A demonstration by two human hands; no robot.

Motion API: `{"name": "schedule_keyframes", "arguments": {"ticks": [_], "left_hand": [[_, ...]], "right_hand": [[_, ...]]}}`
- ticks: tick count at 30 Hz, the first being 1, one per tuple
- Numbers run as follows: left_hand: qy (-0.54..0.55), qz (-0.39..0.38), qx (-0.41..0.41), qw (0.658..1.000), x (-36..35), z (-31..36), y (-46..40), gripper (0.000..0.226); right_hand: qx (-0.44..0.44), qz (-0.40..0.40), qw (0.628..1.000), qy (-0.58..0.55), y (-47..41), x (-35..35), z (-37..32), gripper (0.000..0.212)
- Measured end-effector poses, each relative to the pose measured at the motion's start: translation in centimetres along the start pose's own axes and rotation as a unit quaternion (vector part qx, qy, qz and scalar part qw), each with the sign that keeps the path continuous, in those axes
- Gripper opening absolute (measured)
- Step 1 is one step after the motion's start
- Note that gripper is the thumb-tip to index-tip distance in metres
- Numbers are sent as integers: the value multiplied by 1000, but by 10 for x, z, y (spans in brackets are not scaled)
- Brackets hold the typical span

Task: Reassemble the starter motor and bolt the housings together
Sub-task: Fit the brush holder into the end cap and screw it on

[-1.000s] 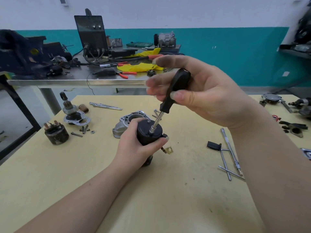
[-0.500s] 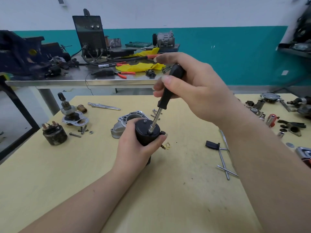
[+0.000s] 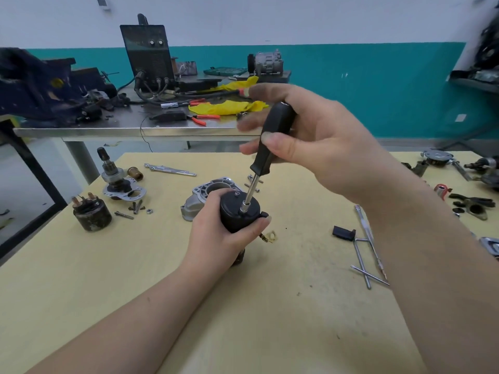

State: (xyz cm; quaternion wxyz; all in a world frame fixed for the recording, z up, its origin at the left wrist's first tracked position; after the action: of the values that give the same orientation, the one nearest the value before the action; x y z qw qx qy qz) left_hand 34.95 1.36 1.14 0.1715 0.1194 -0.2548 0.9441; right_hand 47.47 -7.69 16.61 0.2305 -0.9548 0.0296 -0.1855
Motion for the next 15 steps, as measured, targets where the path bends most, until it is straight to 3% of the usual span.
{"name": "schedule_keyframes", "arguments": {"ticks": [4,7,9,11,13,15], "left_hand": [[-6,12,6,1000,-1,-3,-1,61],[-10,43,11,999,-2,-2,2,60],[-10,47,12,999,-2,-1,4,60],[-10,36,11,999,-1,-1,3,61],[-11,22,8,1000,1,-2,2,62],[-13,13,8,1000,0,-2,2,61]], "right_hand": [[6,127,989,71,0,14,2,28],[2,280,935,216,9,23,-1,21],[26,315,903,292,14,18,-11,24],[45,261,930,254,9,12,-10,31],[22,150,982,112,-2,3,1,38],[-8,70,998,5,-5,-3,8,43]]}}
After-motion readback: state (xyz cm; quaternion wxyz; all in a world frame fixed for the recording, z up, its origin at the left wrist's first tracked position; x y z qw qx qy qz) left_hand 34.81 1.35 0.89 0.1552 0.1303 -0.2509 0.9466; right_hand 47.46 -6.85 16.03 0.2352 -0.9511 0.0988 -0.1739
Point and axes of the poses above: each hand's wrist, its own y-axis away from the middle knuckle, its own x-axis out of the back of the hand, z = x × y, the point moved 10 cm from there along -y, towards the middle knuckle, and after that the axes turned 2 degrees about -y, right-handed, at the moved point
